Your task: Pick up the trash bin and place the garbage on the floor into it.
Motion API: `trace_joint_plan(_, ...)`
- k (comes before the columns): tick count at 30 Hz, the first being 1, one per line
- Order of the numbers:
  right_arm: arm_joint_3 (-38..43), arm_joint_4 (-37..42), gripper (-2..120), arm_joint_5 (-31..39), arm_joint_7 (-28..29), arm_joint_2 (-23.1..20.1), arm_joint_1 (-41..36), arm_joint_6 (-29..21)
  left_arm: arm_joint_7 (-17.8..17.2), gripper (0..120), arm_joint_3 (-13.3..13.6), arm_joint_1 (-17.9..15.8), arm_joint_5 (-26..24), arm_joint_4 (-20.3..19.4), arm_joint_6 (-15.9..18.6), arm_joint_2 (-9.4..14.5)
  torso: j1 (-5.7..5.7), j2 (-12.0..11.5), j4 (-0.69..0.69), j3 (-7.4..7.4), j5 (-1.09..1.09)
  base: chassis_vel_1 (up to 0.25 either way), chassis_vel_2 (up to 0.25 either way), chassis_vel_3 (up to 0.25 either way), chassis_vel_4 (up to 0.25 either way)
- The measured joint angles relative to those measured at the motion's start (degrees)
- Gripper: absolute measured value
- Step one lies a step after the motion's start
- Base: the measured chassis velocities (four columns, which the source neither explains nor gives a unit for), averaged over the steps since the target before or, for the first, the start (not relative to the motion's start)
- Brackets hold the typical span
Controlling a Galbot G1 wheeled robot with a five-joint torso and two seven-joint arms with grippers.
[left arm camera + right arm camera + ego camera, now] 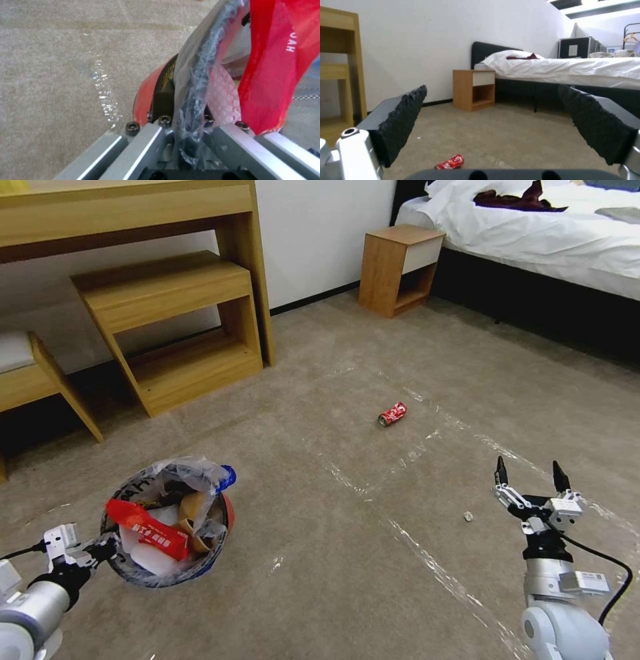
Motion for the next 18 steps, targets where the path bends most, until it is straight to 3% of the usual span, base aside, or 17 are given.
trace_joint_plan(18,0.33,-0.36,100,-0.06,0.11,0.01,0.36,0.14,0.02,0,0.07,-0.38,-0.06,0.41,-0.08,0.36,0.0,0.0,0.0,0.0,0.0,-0.051,0.058,0.059,-0.056)
